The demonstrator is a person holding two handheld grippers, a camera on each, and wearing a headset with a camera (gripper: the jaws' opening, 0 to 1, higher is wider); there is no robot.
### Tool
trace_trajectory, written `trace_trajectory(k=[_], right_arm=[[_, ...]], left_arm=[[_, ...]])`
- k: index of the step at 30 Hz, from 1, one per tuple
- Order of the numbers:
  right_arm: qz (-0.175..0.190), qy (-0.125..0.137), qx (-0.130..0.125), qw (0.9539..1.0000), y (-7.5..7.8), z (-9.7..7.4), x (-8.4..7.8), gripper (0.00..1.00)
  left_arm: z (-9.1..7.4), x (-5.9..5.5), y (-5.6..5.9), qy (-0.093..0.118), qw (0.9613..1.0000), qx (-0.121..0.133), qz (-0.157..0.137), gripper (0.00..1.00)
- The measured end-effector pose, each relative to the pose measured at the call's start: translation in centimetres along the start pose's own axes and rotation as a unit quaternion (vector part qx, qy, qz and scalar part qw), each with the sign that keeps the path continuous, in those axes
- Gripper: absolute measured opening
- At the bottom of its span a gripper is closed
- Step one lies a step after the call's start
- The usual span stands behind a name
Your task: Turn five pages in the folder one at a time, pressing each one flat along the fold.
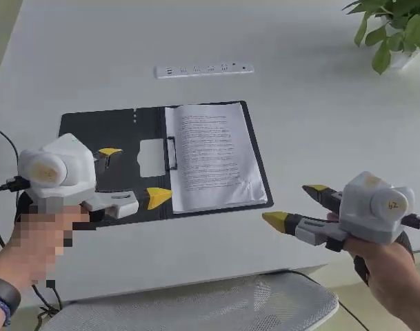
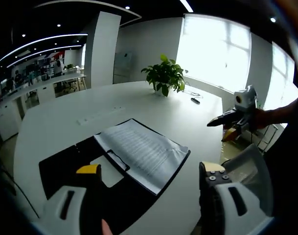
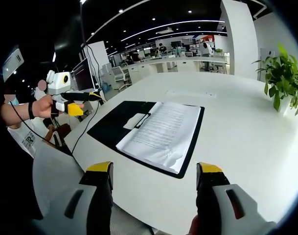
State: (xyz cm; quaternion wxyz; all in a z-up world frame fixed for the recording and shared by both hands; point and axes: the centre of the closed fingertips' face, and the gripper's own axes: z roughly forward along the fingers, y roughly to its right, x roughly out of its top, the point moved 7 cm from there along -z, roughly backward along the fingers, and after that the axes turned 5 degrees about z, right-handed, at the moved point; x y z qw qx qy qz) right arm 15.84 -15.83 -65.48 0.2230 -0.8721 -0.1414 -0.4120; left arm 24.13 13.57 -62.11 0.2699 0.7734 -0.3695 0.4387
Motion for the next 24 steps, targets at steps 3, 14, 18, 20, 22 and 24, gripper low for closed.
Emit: trace_trajectory(k=[3,14,18,20,22,24], right_arm=[[0.001,0.001,-0.001,1.0,0.1,-0.1,0.0,0.68],[0.017,0.007,-0.001,0.9998,0.7,0.0,-0.1,0.67],[0.02,0.005,-0.002,0.9998,1.2,0.0,-0.2,0.67],[0.021,0.004,-0.003,0.9998,1.4,0.1,-0.2,0.67],[0.021,0.004,-0.004,0.9998,1.5,0.0,-0.1,0.67],[0.023,0.003,-0.005,0.9997,1.9,-0.1,-0.1,0.67]], left_arm=[[1.6,0.4,0.4,-0.002,0.9999,-0.012,0.004,0.81],[8.7,1.3,2.9,-0.01,0.9982,-0.059,0.011,0.8],[11.1,1.6,3.7,-0.007,0.9977,-0.068,0.005,0.8],[12.3,1.6,4.0,-0.006,0.9974,-0.071,-0.001,0.79],[13.3,1.4,4.2,-0.009,0.9973,-0.073,-0.005,0.79],[14.6,0.9,4.5,-0.021,0.9973,-0.071,-0.004,0.79]])
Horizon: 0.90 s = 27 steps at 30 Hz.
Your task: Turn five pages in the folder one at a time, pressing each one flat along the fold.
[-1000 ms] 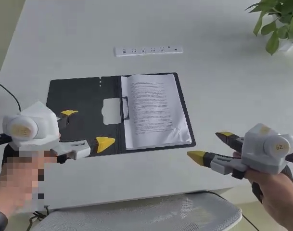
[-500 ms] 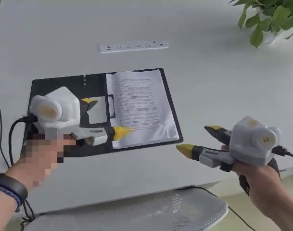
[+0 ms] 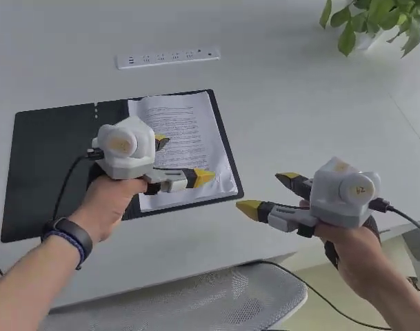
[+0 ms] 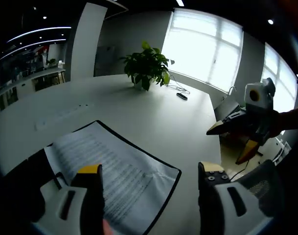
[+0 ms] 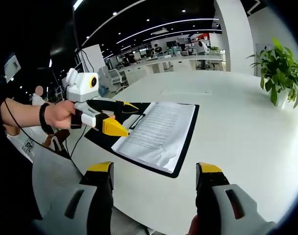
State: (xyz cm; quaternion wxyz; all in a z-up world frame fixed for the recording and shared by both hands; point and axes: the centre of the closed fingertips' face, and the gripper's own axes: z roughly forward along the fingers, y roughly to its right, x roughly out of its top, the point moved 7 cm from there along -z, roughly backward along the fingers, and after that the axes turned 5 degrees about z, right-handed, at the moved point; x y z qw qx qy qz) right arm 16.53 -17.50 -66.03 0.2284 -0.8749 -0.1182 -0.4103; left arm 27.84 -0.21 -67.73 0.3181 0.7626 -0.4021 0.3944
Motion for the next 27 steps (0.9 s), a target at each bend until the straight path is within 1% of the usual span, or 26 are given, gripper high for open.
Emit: trace_trajectory(k=[4,7,10,12,14,17,19,21,25,27], right_arm=[[0.004,-0.001,-0.002,1.0,0.4,-0.1,0.0,0.67],[0.006,-0.003,-0.002,1.0,0.7,-0.1,-0.2,0.67],[0.01,-0.005,-0.001,0.9999,0.9,-0.1,-0.4,0.67],[0.013,-0.008,0.0,0.9999,0.9,-0.1,-0.6,0.67],[0.012,-0.011,0.003,0.9999,0.9,0.0,-0.6,0.67],[0.015,-0.015,0.006,0.9998,1.1,0.1,-0.8,0.67],[0.016,-0.017,0.007,0.9997,1.2,0.3,-1.0,0.67],[0.018,-0.018,0.009,0.9996,1.2,0.4,-1.0,0.66],[0.02,-0.02,0.013,0.9995,1.3,0.6,-1.1,0.66],[0.021,-0.022,0.015,0.9994,1.5,0.9,-1.2,0.66]], left_arm=[[1.7,-0.3,0.1,-0.005,1.0,0.003,-0.004,0.78],[3.0,-0.8,0.3,-0.012,0.9999,0.005,-0.008,0.77],[4.3,-1.6,0.6,-0.027,0.9996,0.009,-0.008,0.77],[4.8,-2.1,0.5,-0.037,0.9991,0.018,-0.005,0.78],[5.2,-2.4,0.5,-0.041,0.9988,0.026,-0.004,0.78],[6.1,-2.9,0.5,-0.046,0.9984,0.032,-0.013,0.77],[6.6,-3.2,0.5,-0.051,0.9979,0.037,-0.012,0.77],[7.0,-3.6,0.7,-0.057,0.9975,0.041,-0.009,0.77],[7.5,-4.0,1.0,-0.062,0.9969,0.049,-0.004,0.77],[7.7,-4.2,1.2,-0.066,0.9962,0.055,0.01,0.79]])
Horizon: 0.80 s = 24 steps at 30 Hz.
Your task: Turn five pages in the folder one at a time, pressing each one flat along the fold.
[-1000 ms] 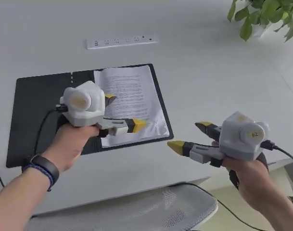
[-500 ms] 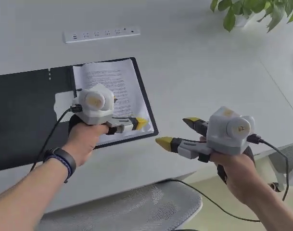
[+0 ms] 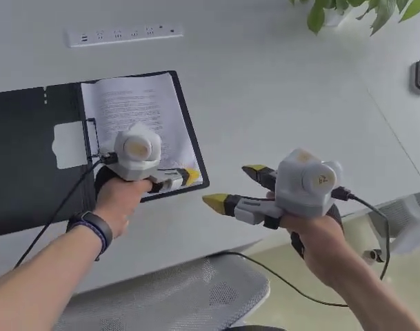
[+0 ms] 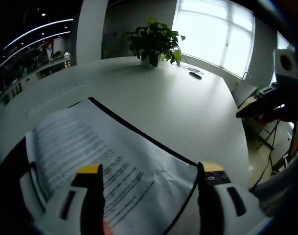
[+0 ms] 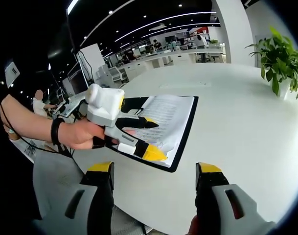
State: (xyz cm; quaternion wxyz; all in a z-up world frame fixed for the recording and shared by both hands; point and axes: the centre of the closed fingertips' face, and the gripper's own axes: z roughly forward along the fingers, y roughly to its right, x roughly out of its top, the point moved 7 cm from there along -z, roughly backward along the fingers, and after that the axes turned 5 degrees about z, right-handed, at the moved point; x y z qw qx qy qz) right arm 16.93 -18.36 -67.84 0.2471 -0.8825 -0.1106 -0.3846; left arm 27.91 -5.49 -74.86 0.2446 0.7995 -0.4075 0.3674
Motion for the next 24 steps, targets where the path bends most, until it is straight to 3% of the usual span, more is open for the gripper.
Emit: trace_trajectory(k=[6,12,24], right_arm=[[0.002,-0.002,0.006,1.0,0.1,0.5,0.2,0.66],[0.001,-0.002,0.014,0.9999,0.1,1.1,0.4,0.66],[0.001,-0.003,0.028,0.9996,0.6,2.5,0.8,0.64]], left_arm=[[0.4,-0.1,0.2,-0.003,0.9998,0.013,0.018,0.77],[0.5,-0.6,0.2,-0.012,0.9978,0.025,0.061,0.73],[0.4,-0.6,-0.2,-0.01,0.9976,0.024,0.065,0.7]])
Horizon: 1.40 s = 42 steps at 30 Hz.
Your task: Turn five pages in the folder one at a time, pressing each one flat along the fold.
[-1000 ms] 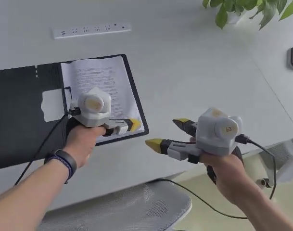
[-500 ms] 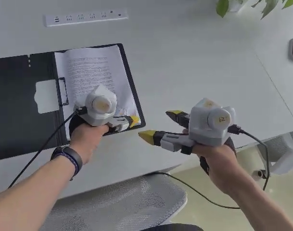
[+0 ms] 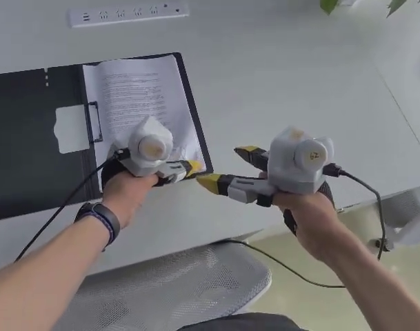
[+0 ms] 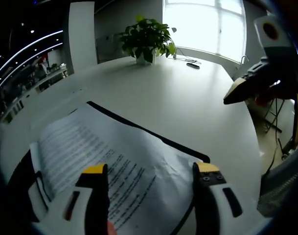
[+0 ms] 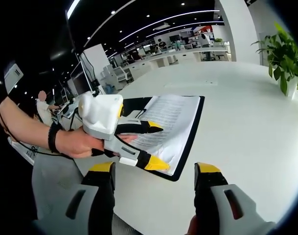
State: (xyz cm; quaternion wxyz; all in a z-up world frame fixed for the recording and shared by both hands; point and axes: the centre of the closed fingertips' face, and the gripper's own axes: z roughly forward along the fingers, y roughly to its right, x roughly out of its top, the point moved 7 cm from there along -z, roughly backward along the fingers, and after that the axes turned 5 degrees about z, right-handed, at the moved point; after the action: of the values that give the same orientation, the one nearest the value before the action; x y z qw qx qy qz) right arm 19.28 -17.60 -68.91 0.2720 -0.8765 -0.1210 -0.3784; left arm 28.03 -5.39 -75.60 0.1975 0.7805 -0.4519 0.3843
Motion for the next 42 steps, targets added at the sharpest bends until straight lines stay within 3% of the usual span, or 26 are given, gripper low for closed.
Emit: trace_trajectory(k=[25,36,42], right_arm=[[0.008,0.004,0.025,0.9996,0.4,3.1,1.2,0.6],[0.061,0.016,0.053,0.9966,1.7,7.2,2.1,0.55],[0.091,0.021,0.062,0.9937,2.5,8.5,2.4,0.53]], left_arm=[[-0.6,-0.4,-0.4,-0.001,1.0,-0.003,-0.005,0.57],[-0.6,-0.5,-0.5,0.004,0.9999,-0.002,-0.011,0.55],[-0.6,-0.5,-0.6,0.005,0.9999,0.0,-0.01,0.55]])
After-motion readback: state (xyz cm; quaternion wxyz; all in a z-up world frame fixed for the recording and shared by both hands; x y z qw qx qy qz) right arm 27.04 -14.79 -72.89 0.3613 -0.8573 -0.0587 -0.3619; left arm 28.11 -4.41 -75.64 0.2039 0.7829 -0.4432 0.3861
